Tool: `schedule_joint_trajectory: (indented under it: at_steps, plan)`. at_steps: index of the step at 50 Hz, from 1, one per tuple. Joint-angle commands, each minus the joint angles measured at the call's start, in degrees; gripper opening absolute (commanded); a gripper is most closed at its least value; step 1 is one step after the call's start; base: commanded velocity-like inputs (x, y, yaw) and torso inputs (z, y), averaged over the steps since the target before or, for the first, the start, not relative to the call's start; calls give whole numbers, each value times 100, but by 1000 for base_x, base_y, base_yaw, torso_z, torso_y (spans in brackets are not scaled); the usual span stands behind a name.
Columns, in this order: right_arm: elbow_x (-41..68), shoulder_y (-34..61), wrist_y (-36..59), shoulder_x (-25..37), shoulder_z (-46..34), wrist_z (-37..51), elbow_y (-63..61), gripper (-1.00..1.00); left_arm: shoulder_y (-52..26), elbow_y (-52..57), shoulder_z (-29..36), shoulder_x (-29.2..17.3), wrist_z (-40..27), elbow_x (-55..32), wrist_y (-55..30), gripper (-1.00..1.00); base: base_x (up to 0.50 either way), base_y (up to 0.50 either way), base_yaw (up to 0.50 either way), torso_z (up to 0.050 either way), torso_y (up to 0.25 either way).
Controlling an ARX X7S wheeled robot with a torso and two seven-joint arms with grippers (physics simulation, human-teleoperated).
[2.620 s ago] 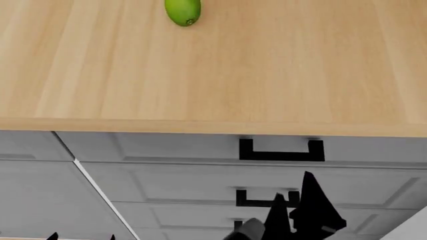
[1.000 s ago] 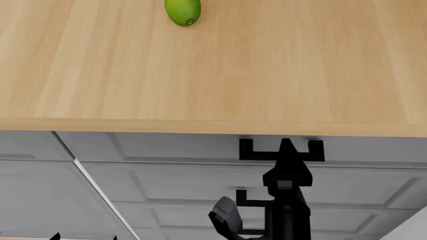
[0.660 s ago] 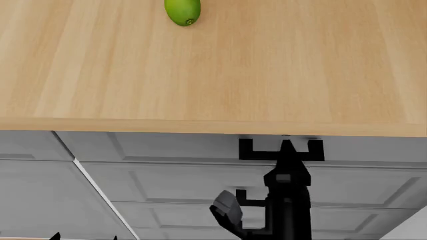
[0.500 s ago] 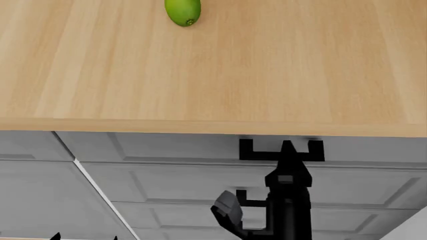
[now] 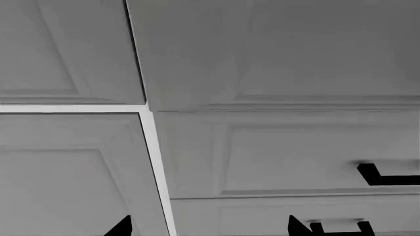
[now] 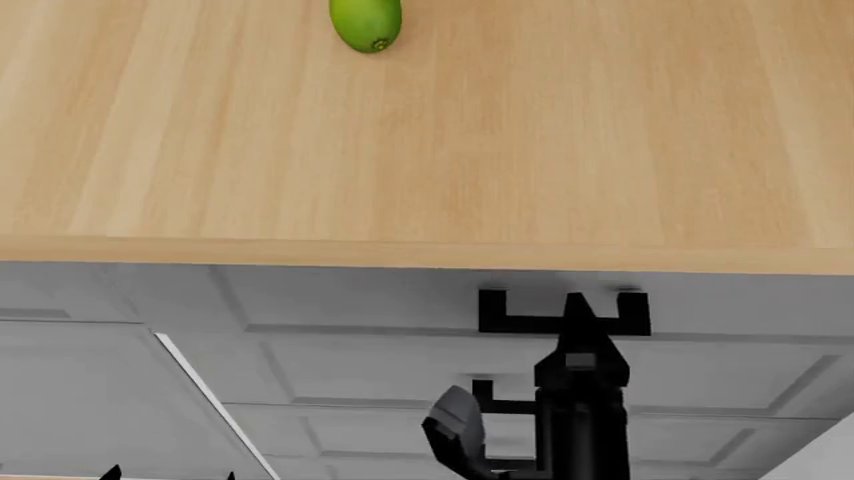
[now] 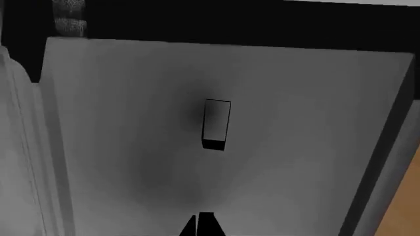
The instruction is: Open the right drawer.
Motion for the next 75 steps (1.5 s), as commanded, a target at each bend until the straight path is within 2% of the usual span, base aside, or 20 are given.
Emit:
schedule_joint_trajectory:
  at_steps: [1,48,75]
  plan:
    - [-677,-210,365,66,-84,-251,-776,-100,-3,-26,-90,88,142,47,81,100,0,0,0,0,0]
    - [-1509,-1219,1084,698,-274,-571,-2595,-100,12,66,-11,16,51,-6,81,100,-1,1,2,0,1]
    - [-1445,-1318,1085,687,-232,-503,-2569,-100,-27,-13,27,1,46,-43,129,100,-1,2,2,1,2]
